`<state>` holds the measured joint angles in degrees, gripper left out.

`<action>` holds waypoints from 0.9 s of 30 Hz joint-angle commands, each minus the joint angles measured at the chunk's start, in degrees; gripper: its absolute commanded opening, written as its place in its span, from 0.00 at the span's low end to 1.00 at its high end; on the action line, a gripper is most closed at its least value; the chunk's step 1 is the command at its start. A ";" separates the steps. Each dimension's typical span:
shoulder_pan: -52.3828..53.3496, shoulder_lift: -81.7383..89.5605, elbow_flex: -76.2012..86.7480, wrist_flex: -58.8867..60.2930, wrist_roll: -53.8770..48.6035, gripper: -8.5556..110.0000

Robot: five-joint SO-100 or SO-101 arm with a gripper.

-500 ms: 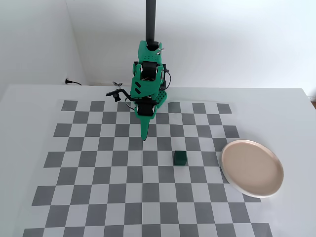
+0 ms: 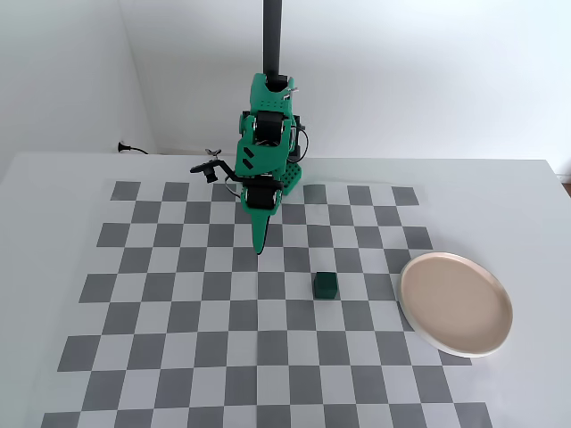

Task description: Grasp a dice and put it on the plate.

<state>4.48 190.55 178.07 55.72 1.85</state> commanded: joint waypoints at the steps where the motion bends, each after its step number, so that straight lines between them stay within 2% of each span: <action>1: -0.35 0.44 -1.14 -0.70 -0.09 0.04; 11: -3.69 0.62 -0.79 -2.72 -4.39 0.04; 16: -3.69 0.62 -0.79 -7.38 -12.30 0.04; 18: -4.31 0.62 -0.88 -7.12 -17.14 0.04; 20: -5.27 0.53 -0.88 -6.77 -26.10 0.04; 27: -5.01 0.44 -1.23 -5.45 -37.97 0.04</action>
<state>-0.62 190.55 178.07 50.01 -30.76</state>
